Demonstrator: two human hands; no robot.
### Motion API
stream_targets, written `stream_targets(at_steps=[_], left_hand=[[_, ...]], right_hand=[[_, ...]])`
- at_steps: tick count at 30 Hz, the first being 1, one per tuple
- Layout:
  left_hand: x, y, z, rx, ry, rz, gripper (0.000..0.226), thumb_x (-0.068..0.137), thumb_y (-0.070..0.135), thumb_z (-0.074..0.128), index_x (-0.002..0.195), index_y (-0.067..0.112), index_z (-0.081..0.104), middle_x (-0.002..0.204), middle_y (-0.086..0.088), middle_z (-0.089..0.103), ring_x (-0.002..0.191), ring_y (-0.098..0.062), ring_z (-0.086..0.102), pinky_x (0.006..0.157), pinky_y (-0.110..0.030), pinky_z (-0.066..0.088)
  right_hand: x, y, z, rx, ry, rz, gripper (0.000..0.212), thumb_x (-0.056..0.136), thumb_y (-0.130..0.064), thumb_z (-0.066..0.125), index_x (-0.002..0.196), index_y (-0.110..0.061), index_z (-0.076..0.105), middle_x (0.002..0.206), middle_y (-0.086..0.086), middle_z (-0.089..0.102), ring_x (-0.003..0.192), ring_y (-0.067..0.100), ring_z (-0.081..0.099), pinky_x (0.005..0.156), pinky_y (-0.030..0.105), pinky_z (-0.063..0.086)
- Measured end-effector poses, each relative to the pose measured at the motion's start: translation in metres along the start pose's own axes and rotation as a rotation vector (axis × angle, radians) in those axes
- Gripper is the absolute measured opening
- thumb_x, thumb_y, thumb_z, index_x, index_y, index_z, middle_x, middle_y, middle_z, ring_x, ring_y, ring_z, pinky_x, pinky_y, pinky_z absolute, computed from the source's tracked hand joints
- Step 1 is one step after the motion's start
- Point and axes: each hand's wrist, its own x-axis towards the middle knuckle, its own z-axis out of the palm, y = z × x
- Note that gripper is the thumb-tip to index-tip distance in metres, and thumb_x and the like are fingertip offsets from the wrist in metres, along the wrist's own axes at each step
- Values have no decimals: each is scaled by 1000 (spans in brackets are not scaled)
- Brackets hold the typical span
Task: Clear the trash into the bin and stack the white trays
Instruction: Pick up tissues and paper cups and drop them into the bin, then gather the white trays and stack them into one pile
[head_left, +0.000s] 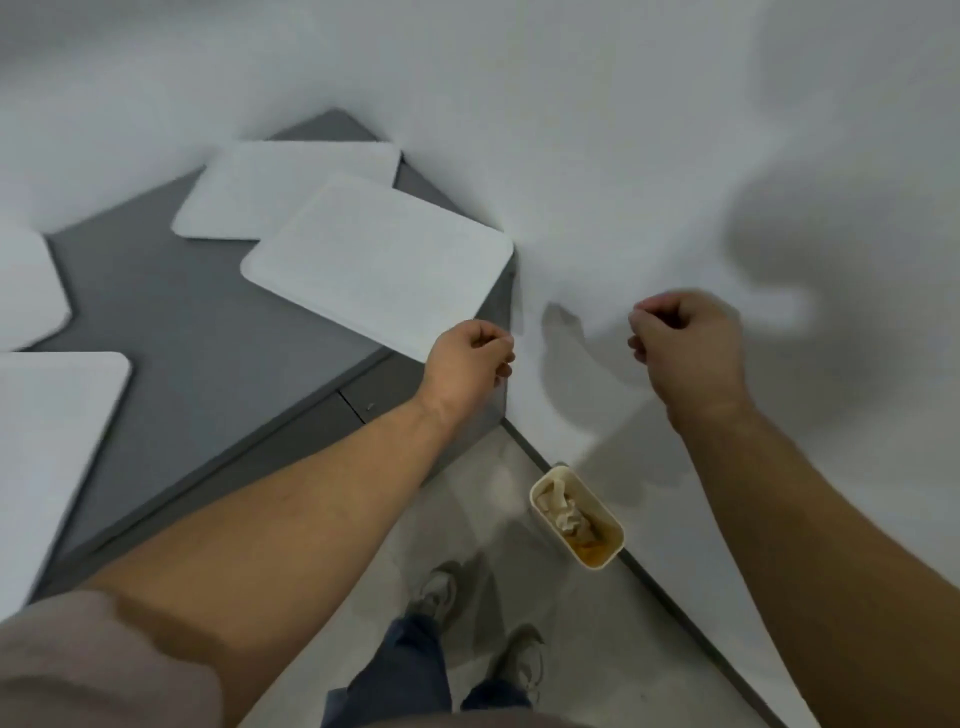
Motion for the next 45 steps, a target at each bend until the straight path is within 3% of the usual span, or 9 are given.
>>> stream_targets(at_steps=[8, 11, 18, 22, 25, 28, 34, 38, 45], left_hand=[[-13, 67, -134, 3, 225, 123, 9, 91, 19, 62, 88, 16, 70, 85, -1, 74, 74, -14, 70, 69, -29, 57], [-20, 61, -182, -28, 335, 101, 9, 90, 19, 62, 90, 15, 70, 85, 2, 74, 71, -9, 68, 70, -30, 56], [-37, 27, -297, 25, 463, 62, 7, 90, 13, 63, 92, 19, 67, 81, -3, 68, 77, -20, 64, 76, -37, 55], [-41, 8, -367, 45, 484, 56, 9, 89, 11, 67, 94, 19, 66, 81, -5, 67, 78, -21, 66, 85, -40, 56], [-58, -24, -415, 137, 482, -12, 22, 84, 20, 73, 105, 21, 66, 85, 1, 69, 76, -13, 63, 80, -31, 50], [-89, -72, -458, 276, 542, -132, 49, 82, 34, 82, 125, 27, 58, 110, 6, 65, 99, -14, 61, 87, -29, 46], [-160, -152, -520, 327, 761, -406, 94, 67, 48, 90, 146, 24, 45, 142, -7, 54, 126, -31, 56, 101, -49, 52], [-180, -174, -536, 467, 860, -535, 96, 62, 57, 87, 144, 24, 49, 145, -7, 54, 133, -33, 51, 111, -54, 42], [-219, -204, -517, 375, 1033, -653, 91, 63, 44, 89, 142, 25, 50, 155, -8, 36, 135, -40, 38, 113, -50, 37]], right_hand=[[-22, -117, 52, 59, -125, -174, 6, 74, -32, 68, 79, -29, 71, 71, -7, 73, 75, 22, 74, 76, 48, 63], [-34, -142, 86, 55, -182, -213, 6, 73, -31, 68, 77, -31, 72, 71, -7, 73, 74, 22, 74, 76, 48, 63], [-72, -188, 180, -14, -310, -238, 5, 78, -27, 67, 81, -24, 70, 79, 3, 73, 82, 29, 73, 78, 51, 62], [-103, -202, 241, -57, -377, -265, 4, 84, -22, 69, 81, -24, 69, 80, 1, 73, 85, 25, 73, 82, 44, 61], [-126, -204, 287, -99, -444, -290, 5, 86, -23, 73, 87, -26, 70, 79, -4, 71, 81, 19, 70, 76, 32, 58], [-150, -199, 333, -165, -524, -331, 11, 84, -28, 76, 94, -27, 70, 83, -8, 71, 74, 10, 64, 62, 16, 47], [-197, -181, 427, -370, -753, -433, 35, 82, -40, 80, 112, -27, 67, 109, -10, 67, 98, 8, 62, 87, 24, 46], [-221, -172, 484, -539, -914, -500, 55, 80, -45, 80, 128, -27, 62, 133, -4, 63, 120, 15, 59, 100, 31, 47], [-243, -168, 561, -767, -1081, -583, 73, 81, -46, 78, 145, -29, 48, 150, 0, 49, 133, 21, 50, 108, 33, 41]])
